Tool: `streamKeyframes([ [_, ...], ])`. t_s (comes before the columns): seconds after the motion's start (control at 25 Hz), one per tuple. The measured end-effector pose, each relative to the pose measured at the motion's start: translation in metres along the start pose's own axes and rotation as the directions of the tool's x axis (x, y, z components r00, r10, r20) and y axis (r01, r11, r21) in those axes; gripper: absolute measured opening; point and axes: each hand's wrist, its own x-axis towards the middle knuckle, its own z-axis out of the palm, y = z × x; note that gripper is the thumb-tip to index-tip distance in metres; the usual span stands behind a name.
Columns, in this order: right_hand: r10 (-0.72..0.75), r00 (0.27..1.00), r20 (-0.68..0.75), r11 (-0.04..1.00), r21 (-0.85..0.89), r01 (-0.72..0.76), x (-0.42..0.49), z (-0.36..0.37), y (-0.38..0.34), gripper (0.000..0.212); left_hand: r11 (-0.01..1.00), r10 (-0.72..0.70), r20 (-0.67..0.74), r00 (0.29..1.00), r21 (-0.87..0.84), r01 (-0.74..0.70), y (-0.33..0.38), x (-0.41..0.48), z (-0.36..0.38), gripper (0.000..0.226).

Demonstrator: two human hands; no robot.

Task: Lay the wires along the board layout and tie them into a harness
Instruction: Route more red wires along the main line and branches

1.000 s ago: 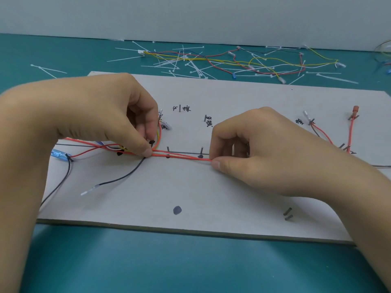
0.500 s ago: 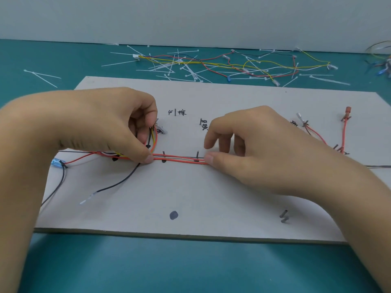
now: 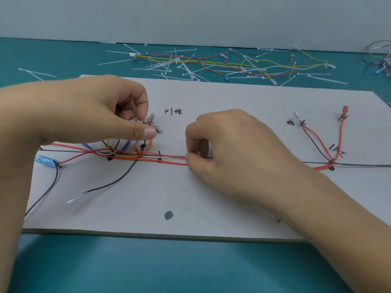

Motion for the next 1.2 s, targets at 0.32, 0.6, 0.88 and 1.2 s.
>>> streamKeyframes([
  [0.32,0.034,0.999,0.022,0.998,0.045,-0.034,0.004,0.001,-0.003,0.012,0.991,-0.132,-0.179,0.975,-0.002,0.134,-0.005,0.002,-0.004,0.034],
  [0.6,0.017,0.999,0.035,0.997,0.076,-0.02,0.009,0.001,-0.004,0.017,0.984,-0.176,-0.169,0.97,-0.009,0.177,0.01,0.01,0.011,0.024],
  [0.88,0.147,0.982,0.117,0.989,0.007,-0.149,0.003,-0.025,0.018,0.015,0.989,-0.136,-0.154,0.979,0.032,0.143,0.047,0.021,0.028,0.014],
  [1.2,0.246,0.942,0.228,0.965,-0.154,-0.214,-0.008,-0.057,0.056,0.006,0.998,-0.036,-0.167,0.985,0.052,0.045,0.093,0.032,0.06,0.012],
])
